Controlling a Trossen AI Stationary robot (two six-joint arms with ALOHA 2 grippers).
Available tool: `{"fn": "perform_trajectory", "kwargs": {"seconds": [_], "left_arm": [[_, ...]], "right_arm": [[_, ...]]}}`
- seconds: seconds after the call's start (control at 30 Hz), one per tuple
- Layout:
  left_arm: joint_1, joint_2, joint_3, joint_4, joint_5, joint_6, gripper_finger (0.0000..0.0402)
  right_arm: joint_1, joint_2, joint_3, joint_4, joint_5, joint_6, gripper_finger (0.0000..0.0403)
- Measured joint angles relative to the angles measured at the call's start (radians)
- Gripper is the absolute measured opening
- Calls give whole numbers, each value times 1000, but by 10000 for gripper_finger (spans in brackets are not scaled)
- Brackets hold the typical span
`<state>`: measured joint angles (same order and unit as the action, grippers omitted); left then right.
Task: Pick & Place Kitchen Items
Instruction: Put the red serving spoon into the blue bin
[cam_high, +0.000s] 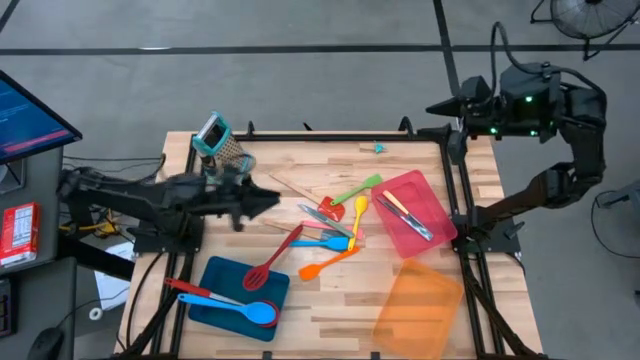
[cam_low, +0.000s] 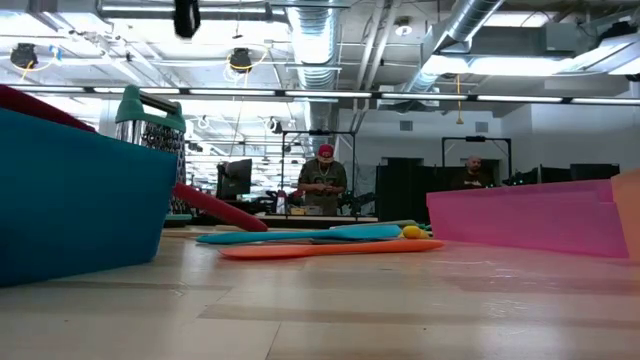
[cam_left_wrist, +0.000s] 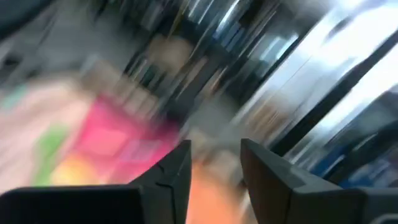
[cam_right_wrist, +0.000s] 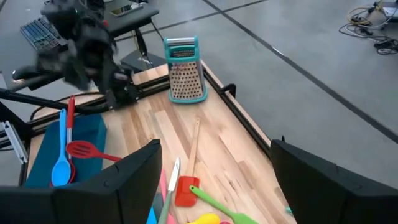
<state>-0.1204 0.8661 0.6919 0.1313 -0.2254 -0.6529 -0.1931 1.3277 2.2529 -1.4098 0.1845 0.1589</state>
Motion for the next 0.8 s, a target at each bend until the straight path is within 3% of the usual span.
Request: {"fn": "perform_trajectory", "kwargs": {"seconds": [0.07, 0.13, 0.47, 0.8], "left_arm": [[48, 51, 84, -251, 20, -36, 105], [84, 101, 141, -371, 39, -40, 100], [176, 353, 178, -387, 178, -19, 140], [176, 529, 178, -394, 171, 127, 215]], "right_arm": [[0, -10, 0, -9, 0, 0, 291], [0, -20, 0, -19, 0, 14, 291], [1, -48, 0, -68, 0, 37, 291], [1, -46, 0, -79, 0, 43, 291]]}}
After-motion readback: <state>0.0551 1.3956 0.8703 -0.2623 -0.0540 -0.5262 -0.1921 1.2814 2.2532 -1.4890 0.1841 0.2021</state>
